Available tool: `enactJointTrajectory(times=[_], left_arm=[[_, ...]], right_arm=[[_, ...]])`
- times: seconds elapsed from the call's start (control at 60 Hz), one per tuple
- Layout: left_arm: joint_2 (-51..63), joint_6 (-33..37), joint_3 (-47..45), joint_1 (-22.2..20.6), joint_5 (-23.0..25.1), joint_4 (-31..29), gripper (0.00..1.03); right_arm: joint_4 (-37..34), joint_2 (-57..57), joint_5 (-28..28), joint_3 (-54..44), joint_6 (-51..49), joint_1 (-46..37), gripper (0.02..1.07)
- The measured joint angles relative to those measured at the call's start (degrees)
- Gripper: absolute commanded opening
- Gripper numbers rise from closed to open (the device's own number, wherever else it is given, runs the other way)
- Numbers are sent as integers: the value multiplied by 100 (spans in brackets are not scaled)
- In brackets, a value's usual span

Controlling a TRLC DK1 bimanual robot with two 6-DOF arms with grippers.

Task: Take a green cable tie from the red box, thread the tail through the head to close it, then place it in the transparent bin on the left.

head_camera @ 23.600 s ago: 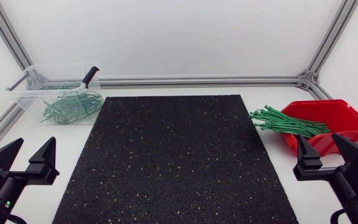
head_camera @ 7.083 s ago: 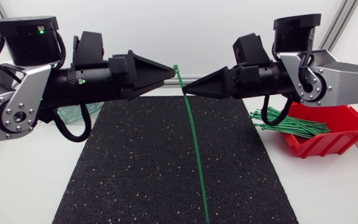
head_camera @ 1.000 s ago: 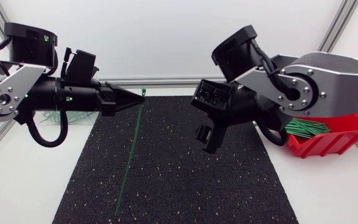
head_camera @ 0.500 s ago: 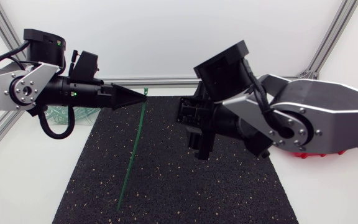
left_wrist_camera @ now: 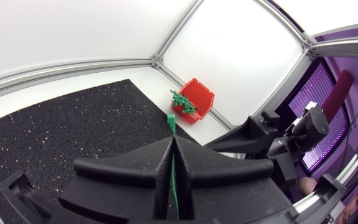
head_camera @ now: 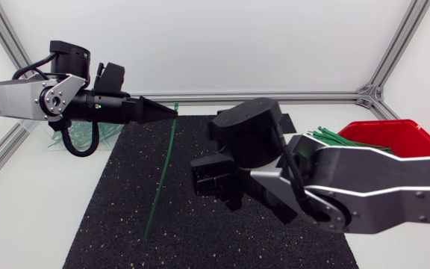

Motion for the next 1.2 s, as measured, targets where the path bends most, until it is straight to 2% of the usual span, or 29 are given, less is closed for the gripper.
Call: enactJointTrajectory(times=[0.183,0.383,0.7,1.2], left_arm=[[306,-105,282,0,149,35,3],[518,-173,299,0,151,39,3],[748,-188,468,0,256,39,3],[881,-190,542,0,426,39,3]], right_arm=[[946,221,-35,-398,-901,195,90],[1460,643,-245,-544,-1633,254,90],[2557,990,-1010,-756,-2791,254,90],[3823,1781,-2149,-1145,-4415,101,90]])
